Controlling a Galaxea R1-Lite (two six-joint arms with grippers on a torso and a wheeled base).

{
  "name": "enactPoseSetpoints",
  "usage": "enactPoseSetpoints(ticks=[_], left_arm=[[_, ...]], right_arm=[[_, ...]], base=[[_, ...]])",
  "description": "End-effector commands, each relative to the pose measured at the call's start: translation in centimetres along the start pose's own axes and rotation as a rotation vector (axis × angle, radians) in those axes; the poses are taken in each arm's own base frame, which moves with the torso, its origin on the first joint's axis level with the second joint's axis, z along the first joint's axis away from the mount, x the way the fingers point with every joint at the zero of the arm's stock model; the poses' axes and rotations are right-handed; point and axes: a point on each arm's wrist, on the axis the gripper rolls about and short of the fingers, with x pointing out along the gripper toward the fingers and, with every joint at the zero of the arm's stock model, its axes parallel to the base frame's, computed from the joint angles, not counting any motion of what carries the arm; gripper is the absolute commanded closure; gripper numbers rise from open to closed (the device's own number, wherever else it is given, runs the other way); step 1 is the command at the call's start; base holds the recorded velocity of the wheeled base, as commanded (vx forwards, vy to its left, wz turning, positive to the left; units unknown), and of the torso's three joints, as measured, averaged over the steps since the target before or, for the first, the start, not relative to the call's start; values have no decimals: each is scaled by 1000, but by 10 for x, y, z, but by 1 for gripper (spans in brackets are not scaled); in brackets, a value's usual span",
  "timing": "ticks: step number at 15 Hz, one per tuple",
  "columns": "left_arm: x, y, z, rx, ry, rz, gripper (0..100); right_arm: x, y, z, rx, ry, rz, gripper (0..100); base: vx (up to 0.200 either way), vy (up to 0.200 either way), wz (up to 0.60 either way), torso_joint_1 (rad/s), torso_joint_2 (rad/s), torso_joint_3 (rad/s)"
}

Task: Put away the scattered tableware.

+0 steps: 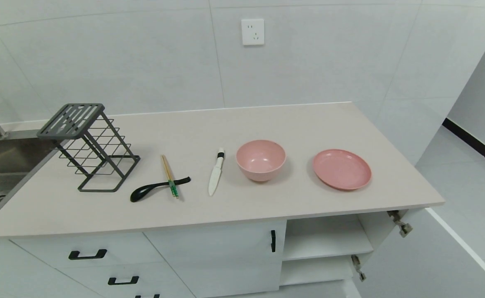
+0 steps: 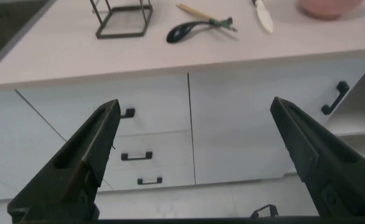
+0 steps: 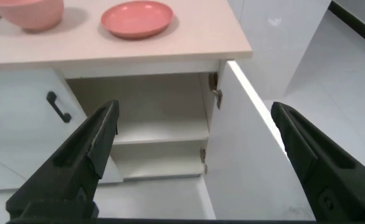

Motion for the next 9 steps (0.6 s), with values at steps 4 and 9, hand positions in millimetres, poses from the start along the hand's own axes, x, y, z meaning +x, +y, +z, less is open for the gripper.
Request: enactPoseSetpoints(ticks=[4,9], left_arm=[[0,0,0,-5,3,-1,0],[0,0,0,0,3,1,0]], right_arm=[[0,0,0,-1,1,0,0],[0,0,0,-1,1,0,0]], base=[[0,0,0,200,-393,-187],[0,0,0,10,-8,-5]])
